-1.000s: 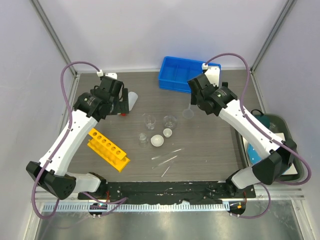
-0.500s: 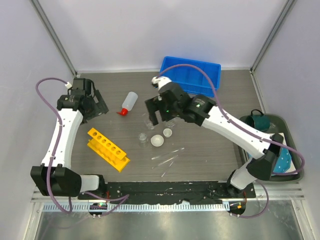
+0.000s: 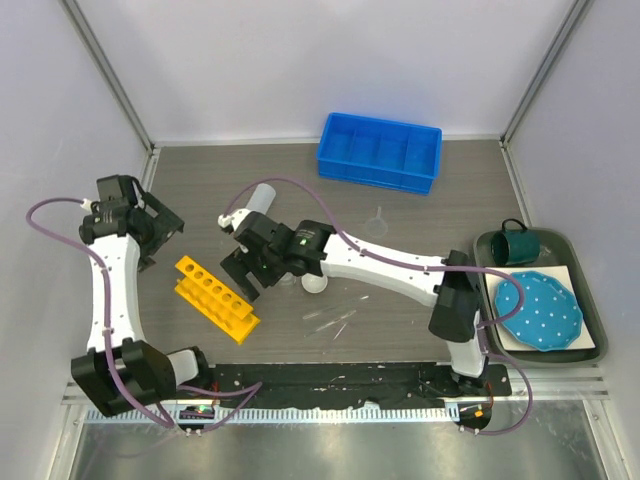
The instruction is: Organize the chemistry lab equipment
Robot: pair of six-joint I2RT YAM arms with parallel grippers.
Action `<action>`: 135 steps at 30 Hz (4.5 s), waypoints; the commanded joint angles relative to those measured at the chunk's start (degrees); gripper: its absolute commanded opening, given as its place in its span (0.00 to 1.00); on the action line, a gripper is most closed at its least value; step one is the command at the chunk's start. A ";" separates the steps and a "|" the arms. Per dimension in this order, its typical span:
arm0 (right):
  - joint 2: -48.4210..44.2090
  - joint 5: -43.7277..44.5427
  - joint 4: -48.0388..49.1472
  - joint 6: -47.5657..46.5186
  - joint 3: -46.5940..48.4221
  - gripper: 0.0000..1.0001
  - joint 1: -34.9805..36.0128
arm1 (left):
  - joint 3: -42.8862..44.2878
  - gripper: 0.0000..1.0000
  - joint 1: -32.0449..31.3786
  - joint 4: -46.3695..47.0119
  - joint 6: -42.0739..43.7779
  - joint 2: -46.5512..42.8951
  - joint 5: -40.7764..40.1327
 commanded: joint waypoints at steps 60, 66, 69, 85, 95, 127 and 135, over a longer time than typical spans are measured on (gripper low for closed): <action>27.78 7.31 -4.73 -8.17 24.22 0.74 7.84 | -7.19 1.00 2.78 3.52 -3.81 -14.36 -6.69; 28.57 7.13 -5.52 -8.26 24.92 0.29 7.84 | -7.10 1.00 2.78 3.52 -3.81 -14.27 -6.60; 28.48 7.14 -5.96 -8.17 24.92 0.12 7.84 | -7.10 1.00 2.78 3.61 -3.81 -14.18 -6.42; 23.03 12.67 -7.28 -6.68 29.13 0.01 7.75 | -5.87 1.00 2.78 2.21 -3.28 -15.41 -8.97; 20.66 16.36 -10.44 -5.89 37.14 0.01 4.42 | -5.17 1.00 2.78 1.77 -3.55 -16.82 -10.55; -27.50 21.99 -1.05 8.34 -22.78 0.01 -44.02 | -7.11 0.96 -13.81 8.53 0.14 -13.49 -4.93; -32.95 17.43 0.19 11.43 -37.81 0.01 -44.37 | -4.39 0.96 -23.41 8.27 4.80 -8.91 -7.74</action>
